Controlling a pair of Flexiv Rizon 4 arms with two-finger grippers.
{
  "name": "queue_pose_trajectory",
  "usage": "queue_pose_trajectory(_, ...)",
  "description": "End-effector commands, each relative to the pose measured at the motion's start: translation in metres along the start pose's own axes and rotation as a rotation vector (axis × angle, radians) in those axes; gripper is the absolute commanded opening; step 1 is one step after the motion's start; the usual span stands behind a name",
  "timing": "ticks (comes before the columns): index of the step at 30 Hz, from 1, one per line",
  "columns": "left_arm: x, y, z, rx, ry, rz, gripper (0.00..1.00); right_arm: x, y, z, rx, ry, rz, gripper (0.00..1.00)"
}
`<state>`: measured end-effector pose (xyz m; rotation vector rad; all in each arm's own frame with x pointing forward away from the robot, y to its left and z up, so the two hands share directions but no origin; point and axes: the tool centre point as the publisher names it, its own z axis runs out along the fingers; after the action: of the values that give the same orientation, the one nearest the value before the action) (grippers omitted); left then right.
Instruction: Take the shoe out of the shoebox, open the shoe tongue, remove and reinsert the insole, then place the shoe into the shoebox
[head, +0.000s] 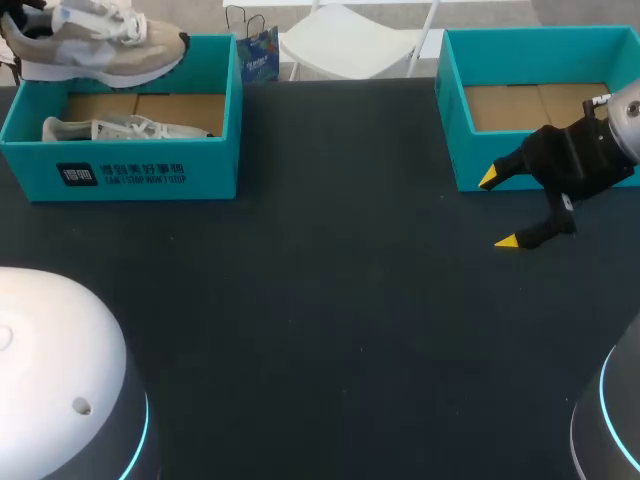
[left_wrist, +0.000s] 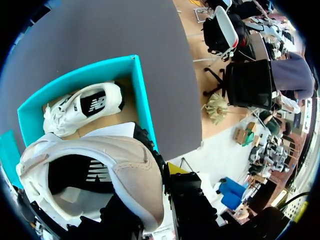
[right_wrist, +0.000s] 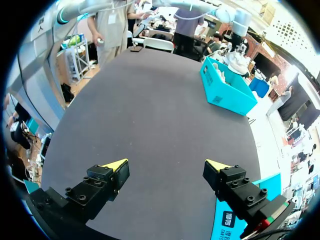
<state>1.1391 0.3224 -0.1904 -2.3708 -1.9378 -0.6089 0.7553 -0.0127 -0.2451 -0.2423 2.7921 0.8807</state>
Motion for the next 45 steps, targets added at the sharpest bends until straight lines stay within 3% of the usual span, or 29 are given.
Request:
queue_pose_trajectory(1, -0.006, 0.006, 0.012, -0.01, -0.01, -0.001, 0.0, -0.001, 0.0, 0.001, 0.003, 0.001, 0.0, 1.0)
queue_pose_trajectory(12, -0.019, 0.006, 0.041, 0.014, 0.029, -0.022, 0.0, -0.001, 0.0, 0.001, 0.003, 0.001, 0.0, 1.0)
queue_pose_trajectory(15, -0.024, 0.005, 0.053, 0.053, 0.013, -0.011, 0.0, -0.001, 0.0, 0.001, 0.003, 0.001, 0.0, 1.0)
queue_pose_trajectory(37, -0.025, 0.005, 0.054, 0.062, 0.023, 0.0, 0.0, -0.001, 0.0, 0.001, 0.003, 0.001, 0.0, 1.0)
queue_pose_trajectory(45, -0.025, 0.019, 0.067, 0.077, -0.026, -0.065, 0.0, -0.001, 0.0, 0.001, 0.003, 0.001, 0.0, 1.0)
